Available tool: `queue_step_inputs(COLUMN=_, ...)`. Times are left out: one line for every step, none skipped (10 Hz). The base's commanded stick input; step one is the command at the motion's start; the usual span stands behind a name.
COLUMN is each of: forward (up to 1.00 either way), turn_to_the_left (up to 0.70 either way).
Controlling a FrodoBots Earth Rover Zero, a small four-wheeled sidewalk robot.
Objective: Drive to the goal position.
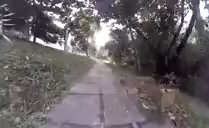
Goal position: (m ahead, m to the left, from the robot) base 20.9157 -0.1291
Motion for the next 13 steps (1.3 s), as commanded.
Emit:
queue_step_inputs(forward=0.70, turn_to_the_left=0.00)
queue_step_inputs(forward=0.70, turn_to_the_left=0.00)
queue_step_inputs(forward=0.70, turn_to_the_left=0.00)
queue_step_inputs(forward=0.70, turn_to_the_left=0.00)
queue_step_inputs(forward=0.70, turn_to_the_left=0.00)
queue_step_inputs(forward=0.70, turn_to_the_left=0.00)
queue_step_inputs(forward=0.70, turn_to_the_left=0.00)
queue_step_inputs(forward=0.70, turn_to_the_left=0.00)
queue_step_inputs(forward=0.70, turn_to_the_left=0.00)
queue_step_inputs(forward=0.70, turn_to_the_left=0.00)
queue_step_inputs(forward=0.70, turn_to_the_left=0.00)
queue_step_inputs(forward=0.70, turn_to_the_left=0.00)
queue_step_inputs(forward=0.70, turn_to_the_left=0.00)
